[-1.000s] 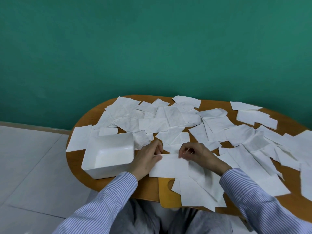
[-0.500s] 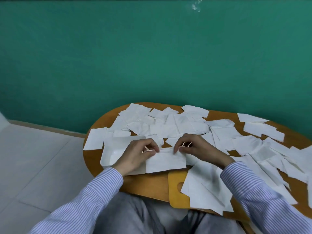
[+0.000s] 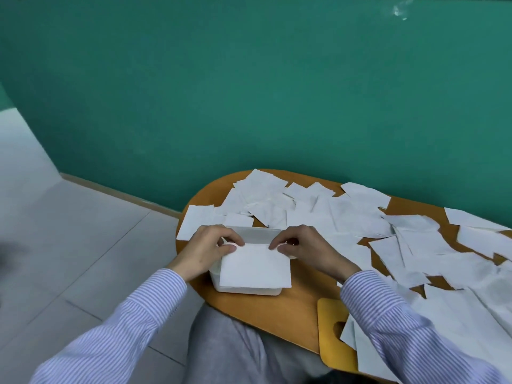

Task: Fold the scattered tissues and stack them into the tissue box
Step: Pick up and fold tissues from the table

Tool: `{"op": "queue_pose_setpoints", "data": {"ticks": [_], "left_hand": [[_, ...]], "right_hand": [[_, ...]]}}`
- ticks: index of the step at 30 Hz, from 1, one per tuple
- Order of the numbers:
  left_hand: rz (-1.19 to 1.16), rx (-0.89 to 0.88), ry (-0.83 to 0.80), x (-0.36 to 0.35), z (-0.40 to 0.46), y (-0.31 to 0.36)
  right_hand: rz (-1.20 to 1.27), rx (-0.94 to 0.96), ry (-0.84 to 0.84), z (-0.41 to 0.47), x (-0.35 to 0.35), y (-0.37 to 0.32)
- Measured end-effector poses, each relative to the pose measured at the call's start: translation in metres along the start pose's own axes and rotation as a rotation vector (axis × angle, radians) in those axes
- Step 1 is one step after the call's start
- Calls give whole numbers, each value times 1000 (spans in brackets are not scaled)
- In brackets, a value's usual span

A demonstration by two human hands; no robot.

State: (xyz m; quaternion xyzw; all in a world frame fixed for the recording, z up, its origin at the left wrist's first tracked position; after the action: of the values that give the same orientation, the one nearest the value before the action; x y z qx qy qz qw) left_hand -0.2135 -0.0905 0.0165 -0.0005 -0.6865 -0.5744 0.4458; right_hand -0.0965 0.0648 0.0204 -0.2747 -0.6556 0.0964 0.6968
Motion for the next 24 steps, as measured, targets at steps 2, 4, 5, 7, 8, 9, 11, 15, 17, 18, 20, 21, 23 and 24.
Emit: {"op": "queue_pose_setpoints", "data": {"ticks": [2,4,5,7,8,9,11,15,17,18,20,21,23,24], "left_hand": [[34,18,-13,-3,2,-9],[57,30,-10,-5,7,-15],[63,31,-7,-5,9,-17],[74,23,-11,-7,14,-19],[86,13,-17,-8,16,-19],[104,3,-23,-10,17,-20],[139,-2,-33,-14,20,-24],[154,13,-39,-18,25,-34],[167,10,-44,-19,28,-37],[176,9,-48,-20,29,-38],[200,10,-58,-23,30,-41],[216,11,-62,-24,31,-43],[253,14,-74,-26,31,-46],[274,10,-79,-27,32,-47]], "right_hand": [[-56,-14,-5,7,-6,2],[-109,-28,1,14,-12,6],[-133,-32,7,17,-15,9],[-189,-52,18,23,-22,16],[-212,-72,18,24,-26,20],[-228,-89,17,26,-29,22],[-249,-107,23,27,-32,24],[-255,-124,16,29,-35,22],[-259,-131,8,31,-36,22],[-265,-129,8,31,-37,22],[-281,-124,10,32,-38,22],[-288,-124,6,33,-40,22],[-305,-128,0,35,-43,25],[-313,-129,-1,37,-45,26]]}}
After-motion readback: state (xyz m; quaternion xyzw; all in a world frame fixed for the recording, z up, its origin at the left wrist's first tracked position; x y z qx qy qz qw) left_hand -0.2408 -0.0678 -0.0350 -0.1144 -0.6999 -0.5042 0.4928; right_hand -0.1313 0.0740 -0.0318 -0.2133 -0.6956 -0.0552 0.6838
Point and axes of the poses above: each hand's wrist, its own z-axis towards the middle knuckle, its own x-axis out of the back of the hand, y = z × x, the point moved 10 cm from there along z, towards the middle knuckle, and after that the axes turned 14 degrees about -z, right-handed, at the moved point
